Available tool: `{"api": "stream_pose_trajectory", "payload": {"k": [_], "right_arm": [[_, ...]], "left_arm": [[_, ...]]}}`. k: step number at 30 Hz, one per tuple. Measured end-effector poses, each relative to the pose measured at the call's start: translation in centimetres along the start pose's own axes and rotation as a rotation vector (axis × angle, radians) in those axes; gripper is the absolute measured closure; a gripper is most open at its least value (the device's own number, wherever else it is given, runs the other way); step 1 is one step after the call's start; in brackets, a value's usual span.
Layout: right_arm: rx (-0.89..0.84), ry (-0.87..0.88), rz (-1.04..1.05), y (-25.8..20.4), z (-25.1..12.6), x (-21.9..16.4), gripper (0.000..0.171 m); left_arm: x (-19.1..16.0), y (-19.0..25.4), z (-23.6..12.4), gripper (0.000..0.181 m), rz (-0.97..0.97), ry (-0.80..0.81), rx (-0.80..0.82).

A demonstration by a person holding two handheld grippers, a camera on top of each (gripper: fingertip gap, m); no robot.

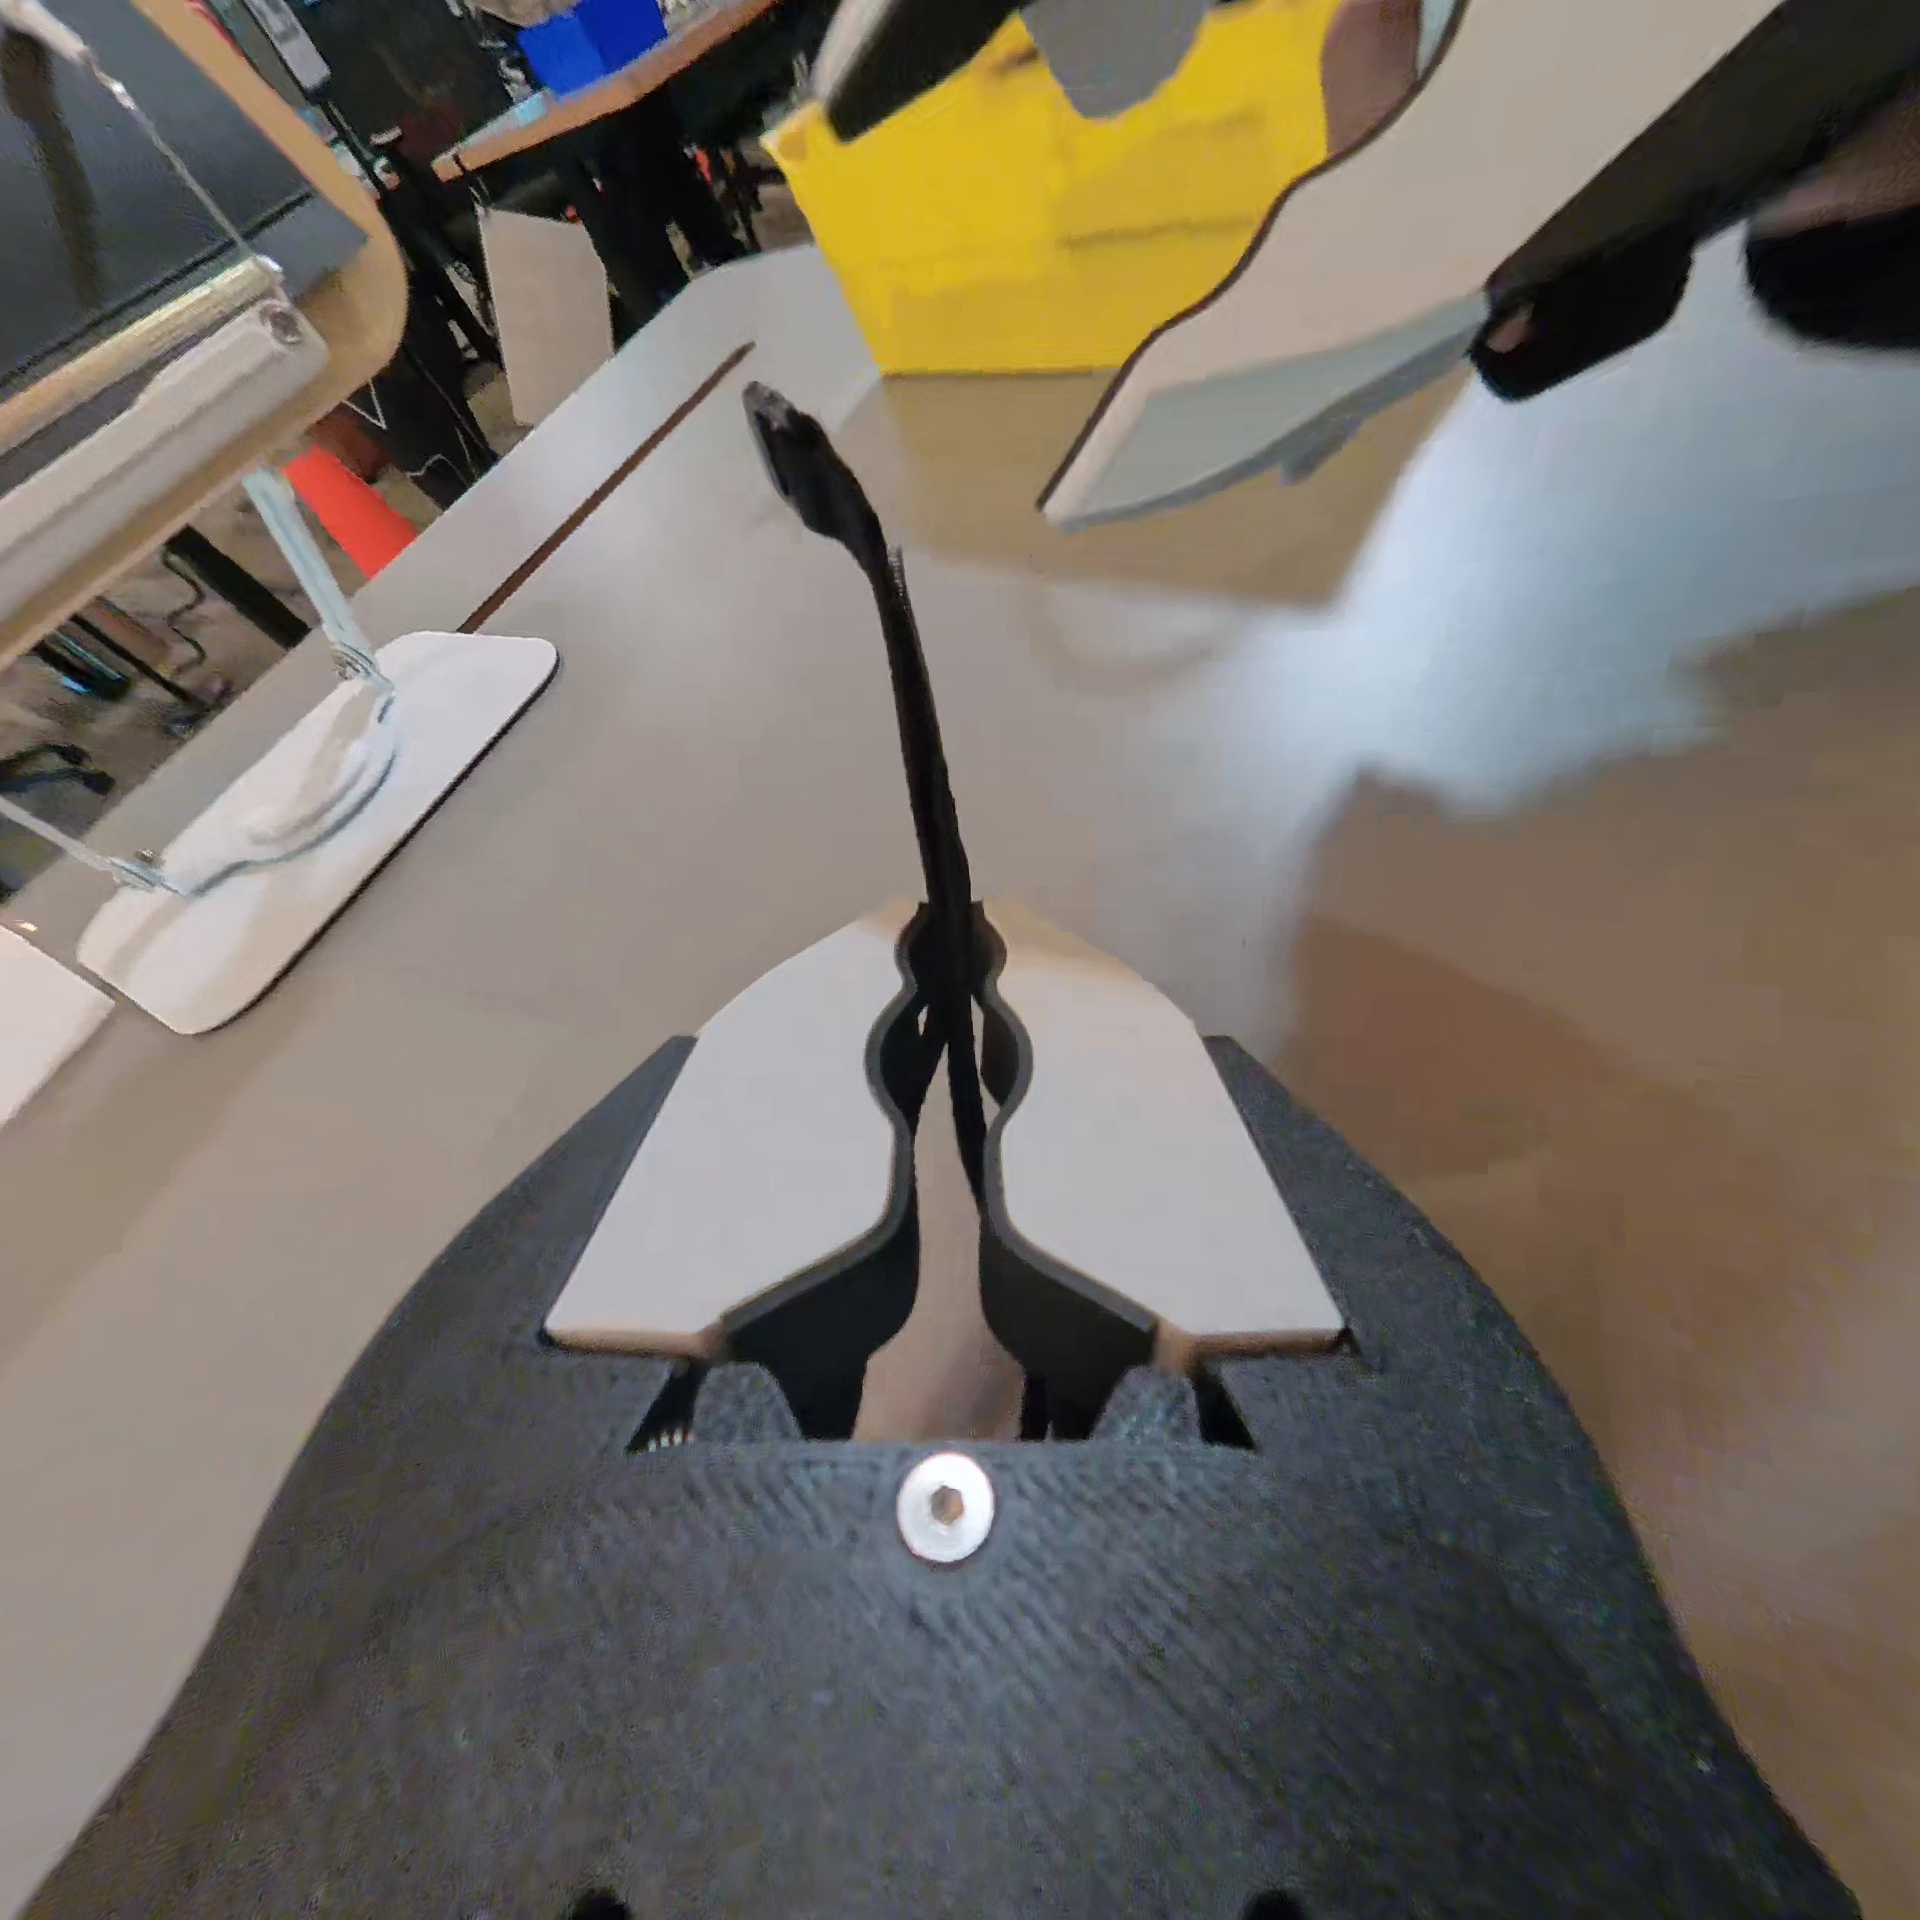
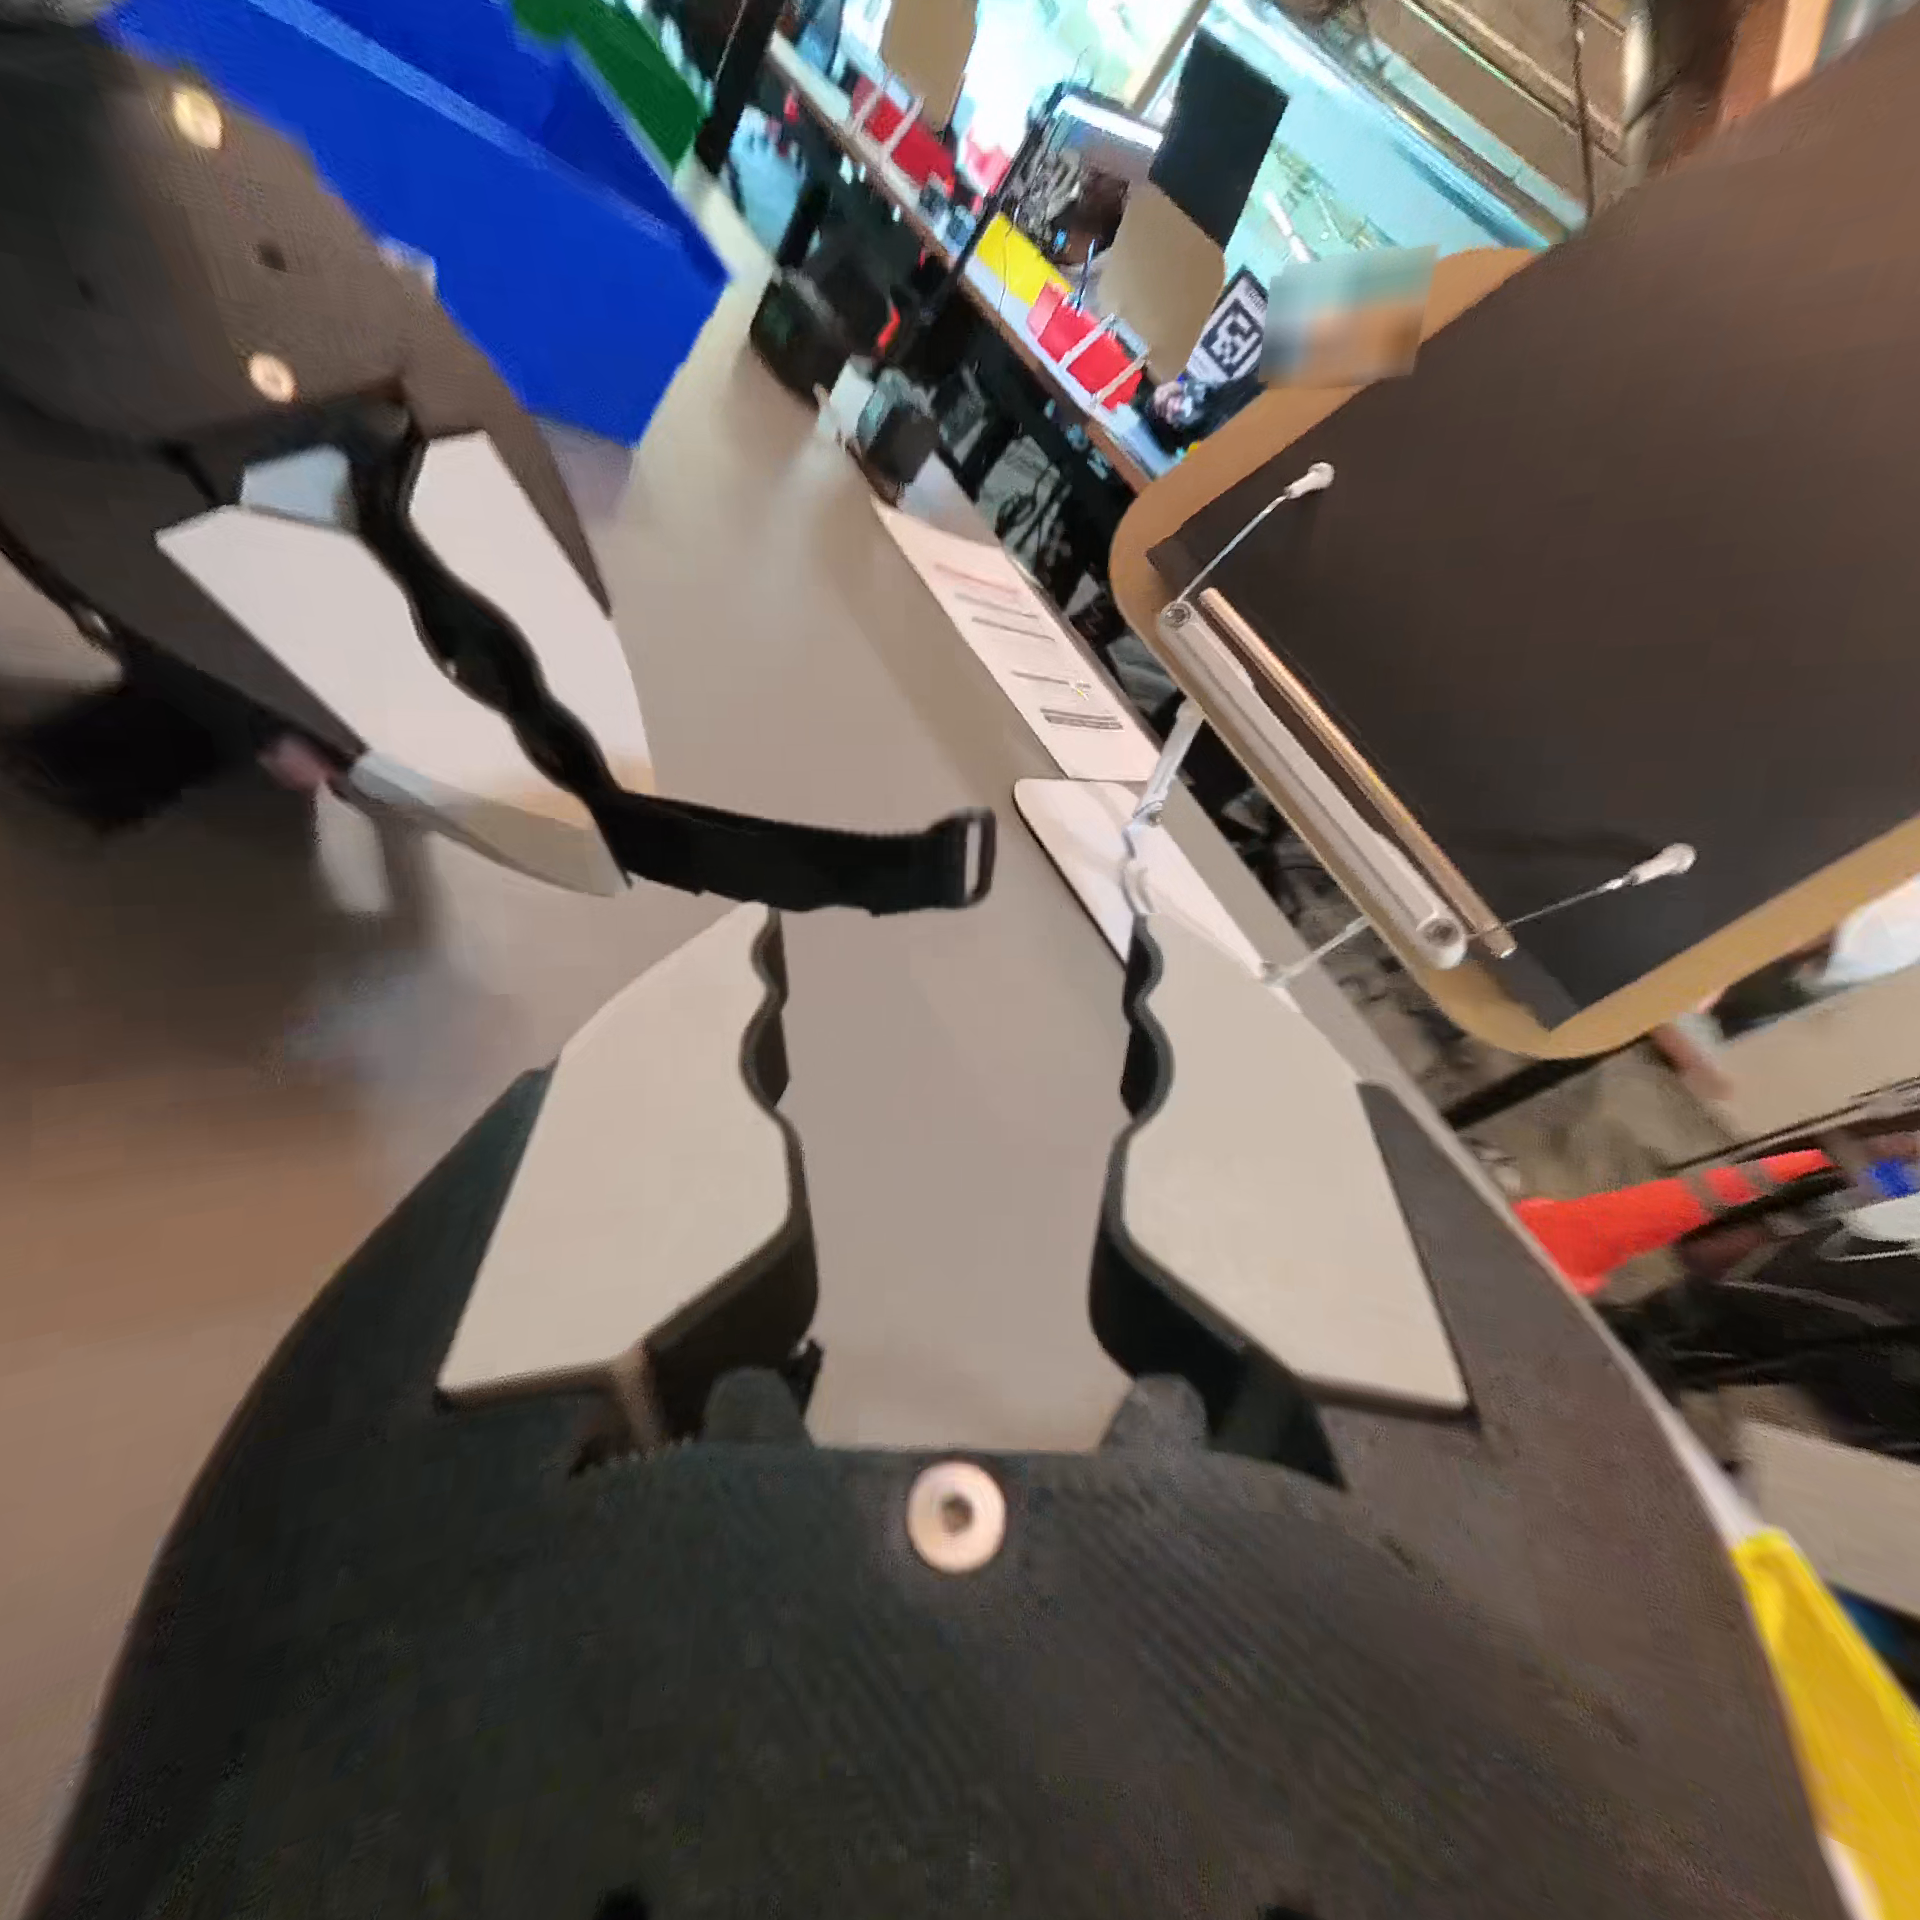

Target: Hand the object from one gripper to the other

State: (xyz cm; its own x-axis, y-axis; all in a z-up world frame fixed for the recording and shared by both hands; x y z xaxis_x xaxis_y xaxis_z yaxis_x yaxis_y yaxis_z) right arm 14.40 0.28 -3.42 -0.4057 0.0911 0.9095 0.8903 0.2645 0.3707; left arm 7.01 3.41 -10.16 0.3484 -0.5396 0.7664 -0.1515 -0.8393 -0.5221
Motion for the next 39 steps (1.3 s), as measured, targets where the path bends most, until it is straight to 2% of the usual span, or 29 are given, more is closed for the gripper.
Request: {"api": "stream_pose_trajectory", "payload": {"k": [4,6,11,14,16,24,27,30,34,39], "right_arm": [[0.036,0.05,0.19,1.2,-0.4,0.0,0.107],[0.085,0.058,0.28,0.9,-0.2,-0.3,0.107],[0.31,0.088,0.548,-1.9,0.6,0.2,0.102],[0.458,0.098,0.694,-4.1,1.0,0.9,0.103],[0.545,0.103,0.758,-5.8,1.2,1.4,0.107],[0.639,0.023,0.741,-10.4,1.9,1.6,0.131],[0.673,0.016,0.784,-11.1,2.0,1.7,0.133],[0.726,0.049,0.83,-11.2,1.6,2.4,0.126],[0.673,-0.005,0.787,-11.1,1.8,1.5,0.162],[0.654,-0.018,0.761,-10.9,1.7,1.4,0.168]], "left_arm": [[1.6,-1.7,-1.2,0.175,-0.245,0.186,0.013],[2.8,-2.6,-2.2,0.176,-0.417,0.347,-0.009],[5.0,-5.9,-6.2,0.176,-0.881,0.841,-0.101],[4.5,-7.4,-7.5,0.177,-1.077,1.016,-0.135],[4.4,-7.8,-8.0,0.176,-1.128,1.086,-0.138],[6.1,-6.6,-8.3,0.177,-1.123,1.161,-0.224],[6.6,-6.3,-8.2,0.176,-1.102,1.157,-0.218],[6.4,-6.3,-8.0,0.176,-1.085,1.131,-0.147],[6.6,-6.3,-8.2,0.176,-1.1,1.159,-0.188],[6.6,-6.2,-8.1,0.176,-1.087,1.146,-0.184]]}}
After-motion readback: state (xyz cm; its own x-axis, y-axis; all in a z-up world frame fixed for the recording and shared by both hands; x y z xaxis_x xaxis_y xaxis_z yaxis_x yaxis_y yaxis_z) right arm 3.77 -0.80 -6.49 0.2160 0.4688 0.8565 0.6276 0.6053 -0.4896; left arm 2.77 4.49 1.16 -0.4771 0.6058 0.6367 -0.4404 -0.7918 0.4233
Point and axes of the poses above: each gripper's, where its closed fingertips meet, z out along the fingers, x out of its top, y = z × x across the jaws, the point moved 2 cm from there along -z, back along the fingers, and after that the axes turned 15 degrees about z, right-handed, at the moved point
